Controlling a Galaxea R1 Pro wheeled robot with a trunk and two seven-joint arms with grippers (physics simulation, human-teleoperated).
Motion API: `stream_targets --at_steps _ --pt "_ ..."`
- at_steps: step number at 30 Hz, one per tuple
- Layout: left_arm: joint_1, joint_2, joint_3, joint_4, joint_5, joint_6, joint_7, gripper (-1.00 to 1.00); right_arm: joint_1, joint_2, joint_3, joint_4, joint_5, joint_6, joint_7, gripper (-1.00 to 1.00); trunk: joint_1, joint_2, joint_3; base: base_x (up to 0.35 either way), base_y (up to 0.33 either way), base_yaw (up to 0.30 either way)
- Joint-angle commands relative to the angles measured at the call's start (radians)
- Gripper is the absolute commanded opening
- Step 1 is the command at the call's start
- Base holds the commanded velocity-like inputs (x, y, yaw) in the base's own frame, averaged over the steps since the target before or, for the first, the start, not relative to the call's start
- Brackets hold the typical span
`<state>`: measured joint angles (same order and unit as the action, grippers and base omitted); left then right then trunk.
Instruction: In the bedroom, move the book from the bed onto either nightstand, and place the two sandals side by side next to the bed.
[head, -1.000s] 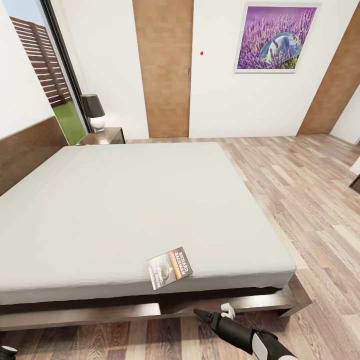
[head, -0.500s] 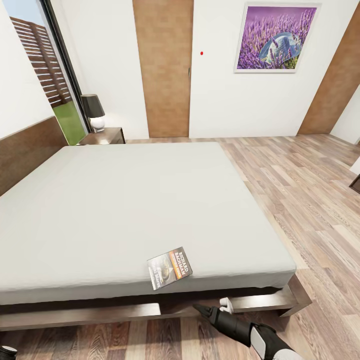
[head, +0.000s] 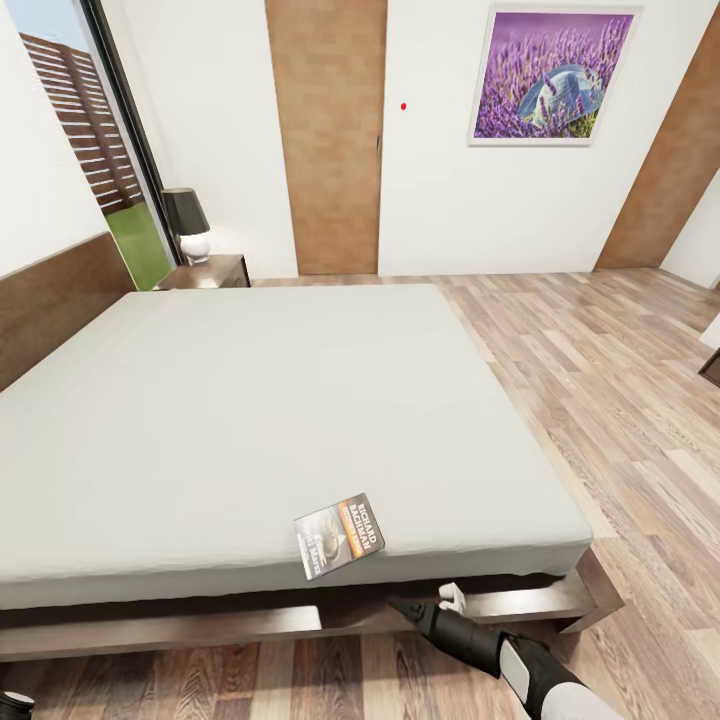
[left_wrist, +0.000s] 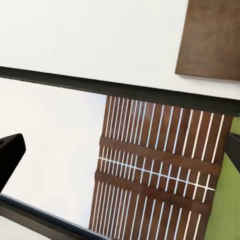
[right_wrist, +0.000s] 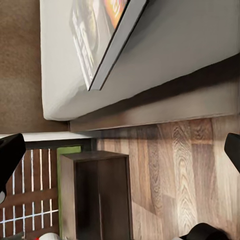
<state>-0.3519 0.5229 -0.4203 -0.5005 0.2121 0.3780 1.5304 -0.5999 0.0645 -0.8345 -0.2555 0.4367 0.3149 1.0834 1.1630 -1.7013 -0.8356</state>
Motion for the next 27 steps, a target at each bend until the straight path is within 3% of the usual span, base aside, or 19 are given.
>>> stream_targets --at_steps 1,8,18,23,27 --pt "-0.001 0.002 -0.008 -0.001 0.010 0.011 0.007 1.00 -0.001 0.001 -0.008 -0.003 0.007 0.010 0.005 1.00 0.004 -0.008 -0.004 0.000 0.000 0.000" --pt "-0.001 0.002 -0.008 -0.001 0.010 0.012 0.007 1.00 -0.008 0.000 -0.008 -0.004 0.008 0.008 0.002 1.00 0.031 -0.057 -0.026 0.000 0.000 0.000" --pt "-0.001 0.002 -0.009 -0.001 0.010 0.012 0.007 1.00 -0.011 -0.002 -0.008 -0.003 0.008 0.002 0.001 1.00 0.031 -0.057 -0.026 0.000 0.000 0.000" --pt "-0.001 0.002 -0.009 -0.001 0.010 0.012 0.007 1.00 -0.012 -0.002 -0.007 -0.003 0.008 -0.016 0.001 1.00 0.050 -0.092 -0.042 0.000 0.000 0.000" --pt "-0.001 0.002 -0.009 -0.001 0.010 0.012 0.007 1.00 -0.013 -0.001 -0.007 -0.003 0.008 -0.023 0.001 1.00 0.050 -0.092 -0.042 0.000 0.000 0.000"
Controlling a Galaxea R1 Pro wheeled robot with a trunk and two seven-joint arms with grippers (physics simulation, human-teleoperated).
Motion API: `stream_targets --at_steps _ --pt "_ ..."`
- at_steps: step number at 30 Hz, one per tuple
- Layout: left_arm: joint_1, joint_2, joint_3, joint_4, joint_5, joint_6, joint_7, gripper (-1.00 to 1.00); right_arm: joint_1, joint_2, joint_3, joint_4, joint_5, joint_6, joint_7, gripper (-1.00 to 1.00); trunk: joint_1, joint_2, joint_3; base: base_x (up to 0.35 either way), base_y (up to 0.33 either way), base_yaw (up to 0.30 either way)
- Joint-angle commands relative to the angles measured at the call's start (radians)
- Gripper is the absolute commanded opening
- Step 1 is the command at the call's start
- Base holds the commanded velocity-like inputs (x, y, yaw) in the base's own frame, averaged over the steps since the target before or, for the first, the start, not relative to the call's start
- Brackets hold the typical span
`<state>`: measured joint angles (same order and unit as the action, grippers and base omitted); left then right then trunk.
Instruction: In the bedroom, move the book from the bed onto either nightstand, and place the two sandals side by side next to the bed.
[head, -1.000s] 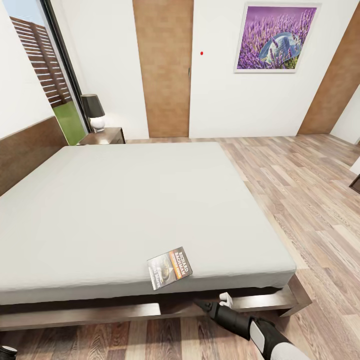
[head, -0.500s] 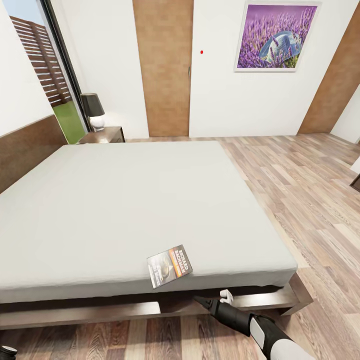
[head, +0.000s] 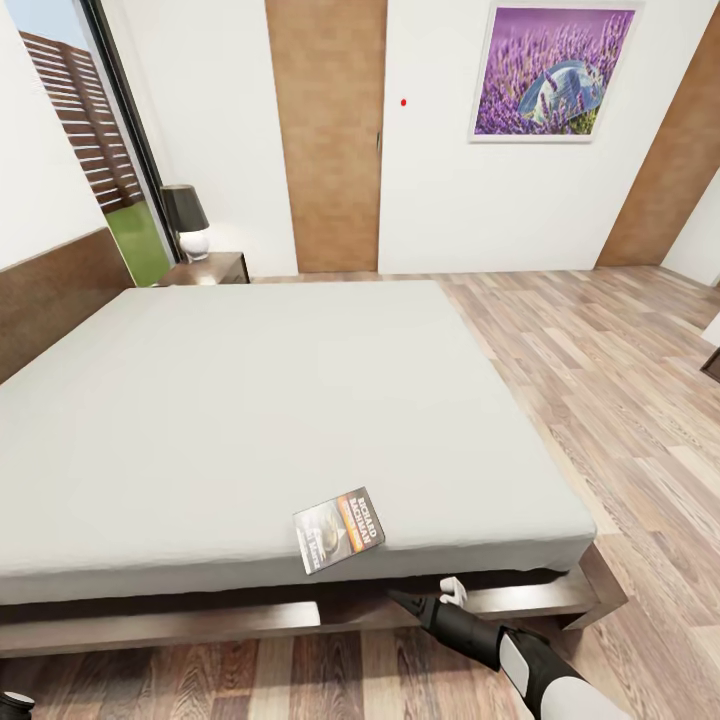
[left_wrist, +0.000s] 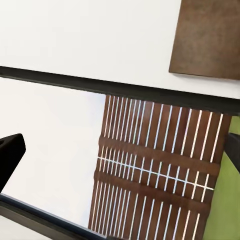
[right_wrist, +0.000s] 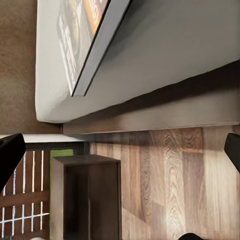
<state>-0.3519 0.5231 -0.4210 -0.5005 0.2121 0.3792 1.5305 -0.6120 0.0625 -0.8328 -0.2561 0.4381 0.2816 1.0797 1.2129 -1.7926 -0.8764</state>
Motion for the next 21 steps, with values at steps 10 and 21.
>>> stream_targets --at_steps 10,21 --pt "-0.001 0.002 -0.008 -0.001 0.010 0.011 0.007 1.00 -0.016 0.010 0.037 -0.003 0.007 -0.010 0.004 1.00 0.000 0.000 -0.001 0.000 0.000 0.000" --pt "-0.001 0.001 -0.008 -0.001 0.010 0.012 0.007 1.00 -0.027 0.020 0.084 -0.002 0.007 -0.048 0.003 1.00 0.031 -0.056 -0.026 0.000 0.000 0.000"
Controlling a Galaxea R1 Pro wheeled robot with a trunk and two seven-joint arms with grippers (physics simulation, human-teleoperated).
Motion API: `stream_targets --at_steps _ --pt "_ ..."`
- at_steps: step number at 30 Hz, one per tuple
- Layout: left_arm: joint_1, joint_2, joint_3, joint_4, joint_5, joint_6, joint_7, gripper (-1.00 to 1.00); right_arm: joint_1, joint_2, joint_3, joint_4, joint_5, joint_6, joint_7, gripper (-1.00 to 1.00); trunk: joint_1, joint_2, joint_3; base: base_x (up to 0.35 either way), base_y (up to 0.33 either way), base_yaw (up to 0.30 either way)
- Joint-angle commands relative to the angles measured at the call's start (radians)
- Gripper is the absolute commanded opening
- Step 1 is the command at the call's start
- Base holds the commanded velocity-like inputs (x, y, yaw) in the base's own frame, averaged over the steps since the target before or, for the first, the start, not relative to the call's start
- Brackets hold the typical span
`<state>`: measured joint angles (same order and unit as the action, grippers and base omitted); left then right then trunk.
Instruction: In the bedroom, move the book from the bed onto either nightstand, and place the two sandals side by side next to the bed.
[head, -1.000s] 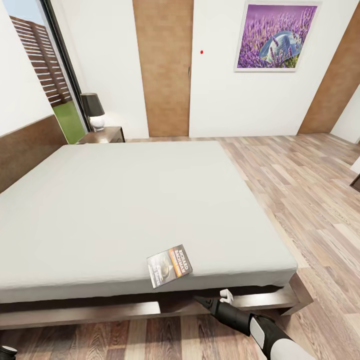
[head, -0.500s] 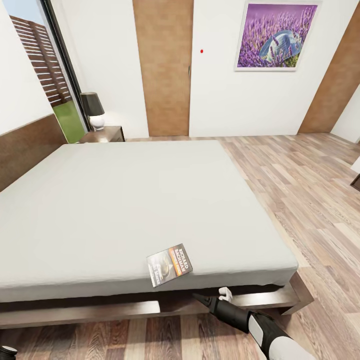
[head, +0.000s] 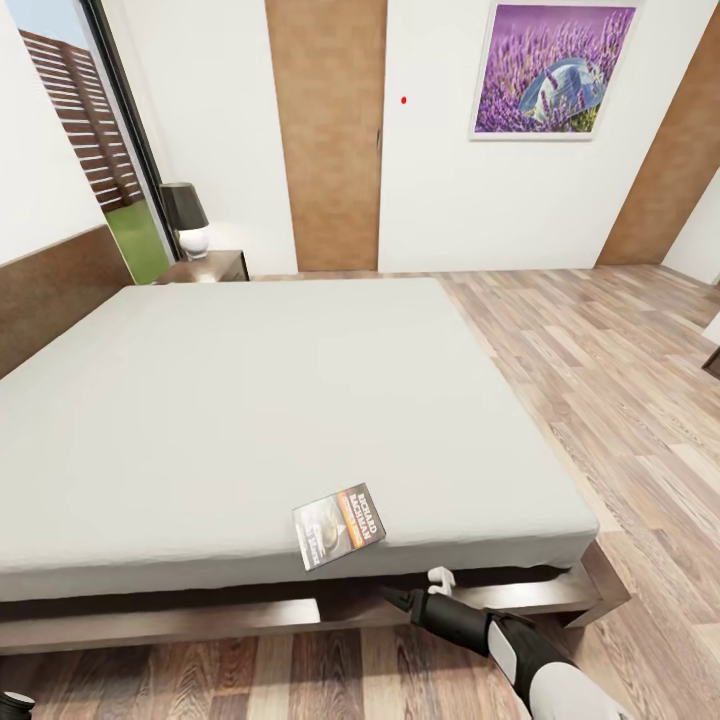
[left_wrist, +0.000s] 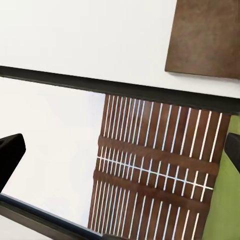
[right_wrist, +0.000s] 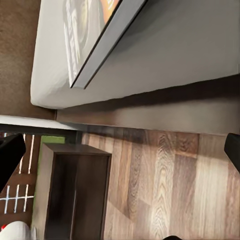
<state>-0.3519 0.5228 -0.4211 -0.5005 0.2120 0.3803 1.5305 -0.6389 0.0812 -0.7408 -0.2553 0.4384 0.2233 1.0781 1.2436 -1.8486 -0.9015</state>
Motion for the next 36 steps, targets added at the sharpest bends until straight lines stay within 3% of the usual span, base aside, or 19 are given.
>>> stream_targets --at_steps 1,10,14,27,36 --pt "-0.001 0.002 -0.008 -0.001 0.010 0.011 0.007 1.00 0.000 0.001 -0.008 -0.003 0.006 0.010 0.005 1.00 0.000 0.000 -0.001 0.000 0.000 0.000" --pt "-0.001 0.001 -0.010 -0.003 0.011 0.023 0.009 1.00 -0.003 0.004 -0.001 -0.002 0.006 0.003 0.005 1.00 0.000 0.000 -0.001 0.000 0.000 0.000" --pt "-0.001 0.001 -0.010 -0.003 0.011 0.028 0.009 1.00 -0.004 0.000 0.000 -0.002 0.006 0.000 0.006 1.00 0.015 -0.028 -0.013 0.000 0.000 0.000" --pt "-0.001 0.000 -0.010 -0.003 0.010 0.042 0.010 1.00 -0.004 -0.002 -0.001 0.006 -0.001 -0.030 0.018 1.00 0.015 -0.028 -0.013 0.000 0.000 0.000" --pt "-0.001 0.000 -0.010 -0.003 0.010 0.043 0.011 1.00 -0.004 -0.002 -0.011 0.010 -0.003 -0.028 0.066 1.00 0.015 -0.028 -0.013 0.000 0.000 0.000"
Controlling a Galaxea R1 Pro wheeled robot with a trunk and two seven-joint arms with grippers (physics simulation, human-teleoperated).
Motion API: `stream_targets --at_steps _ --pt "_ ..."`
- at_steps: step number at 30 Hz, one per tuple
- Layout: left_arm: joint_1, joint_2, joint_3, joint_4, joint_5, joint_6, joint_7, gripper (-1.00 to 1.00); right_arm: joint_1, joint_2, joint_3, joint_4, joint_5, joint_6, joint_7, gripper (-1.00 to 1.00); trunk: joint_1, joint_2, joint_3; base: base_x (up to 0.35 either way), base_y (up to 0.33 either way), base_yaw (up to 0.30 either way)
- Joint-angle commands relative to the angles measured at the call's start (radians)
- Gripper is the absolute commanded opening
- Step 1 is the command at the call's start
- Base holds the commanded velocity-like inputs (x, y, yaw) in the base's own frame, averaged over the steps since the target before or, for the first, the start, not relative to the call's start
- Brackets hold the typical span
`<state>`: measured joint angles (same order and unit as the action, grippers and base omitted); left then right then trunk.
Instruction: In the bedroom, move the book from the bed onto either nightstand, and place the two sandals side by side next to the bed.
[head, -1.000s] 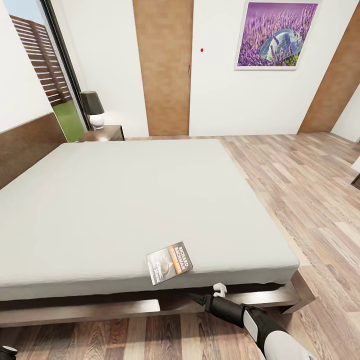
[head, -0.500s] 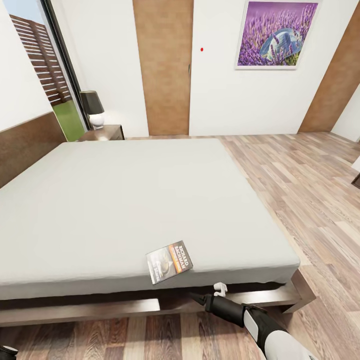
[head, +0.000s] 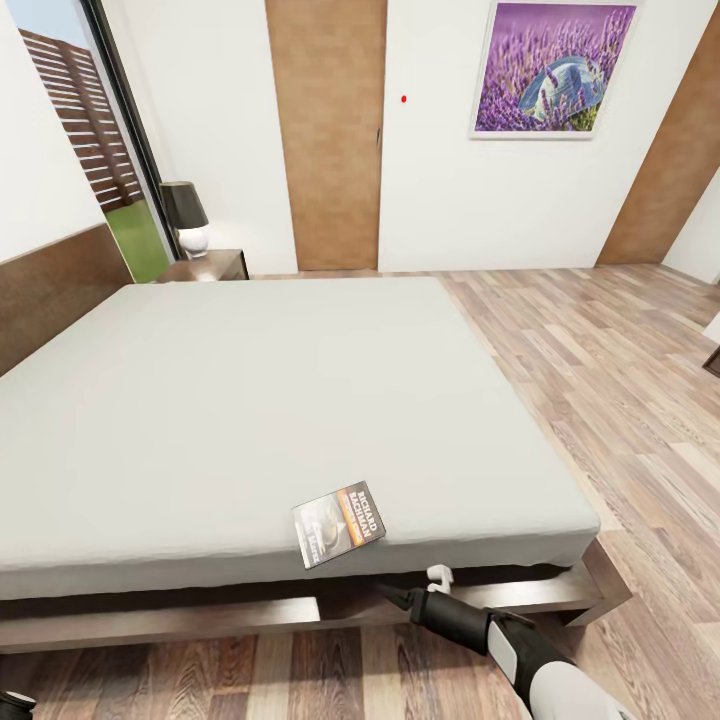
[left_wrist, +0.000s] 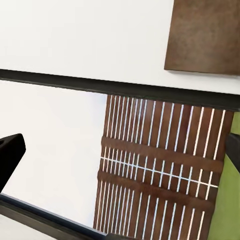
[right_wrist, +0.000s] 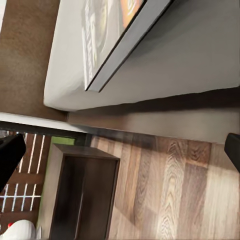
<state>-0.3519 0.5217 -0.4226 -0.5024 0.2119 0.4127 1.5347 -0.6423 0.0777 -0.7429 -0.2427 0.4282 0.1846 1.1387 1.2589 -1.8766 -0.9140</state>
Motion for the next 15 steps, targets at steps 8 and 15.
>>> stream_targets --at_steps 8,15 --pt "-0.001 0.001 -0.008 -0.002 0.011 0.011 0.009 1.00 0.000 0.008 -0.042 0.002 -0.024 0.018 0.045 1.00 0.000 0.000 -0.001 0.000 0.000 0.000" --pt "0.000 0.001 -0.008 -0.002 0.011 0.011 0.012 1.00 0.001 0.006 -0.105 0.010 -0.107 0.021 0.051 1.00 0.000 0.000 -0.001 0.000 0.000 0.000"
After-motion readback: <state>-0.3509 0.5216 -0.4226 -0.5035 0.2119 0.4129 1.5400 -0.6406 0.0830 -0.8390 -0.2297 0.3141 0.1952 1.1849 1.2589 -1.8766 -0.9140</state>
